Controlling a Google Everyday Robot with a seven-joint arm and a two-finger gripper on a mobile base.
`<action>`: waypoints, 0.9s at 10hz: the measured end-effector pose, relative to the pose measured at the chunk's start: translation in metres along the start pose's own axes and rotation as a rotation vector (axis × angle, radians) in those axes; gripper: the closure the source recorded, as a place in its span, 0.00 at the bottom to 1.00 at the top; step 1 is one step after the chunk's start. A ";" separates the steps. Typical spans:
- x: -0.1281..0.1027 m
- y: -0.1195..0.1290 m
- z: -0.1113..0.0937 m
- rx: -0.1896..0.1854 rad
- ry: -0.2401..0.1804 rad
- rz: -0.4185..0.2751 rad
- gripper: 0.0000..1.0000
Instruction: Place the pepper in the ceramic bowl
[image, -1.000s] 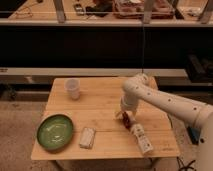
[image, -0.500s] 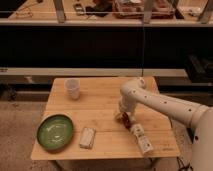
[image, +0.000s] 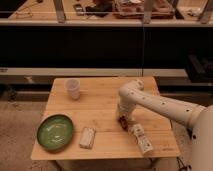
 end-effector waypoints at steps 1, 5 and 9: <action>0.007 -0.007 -0.007 0.023 0.016 0.010 0.87; 0.028 -0.066 -0.026 0.185 0.020 0.054 1.00; 0.072 -0.181 -0.069 0.422 -0.002 0.039 1.00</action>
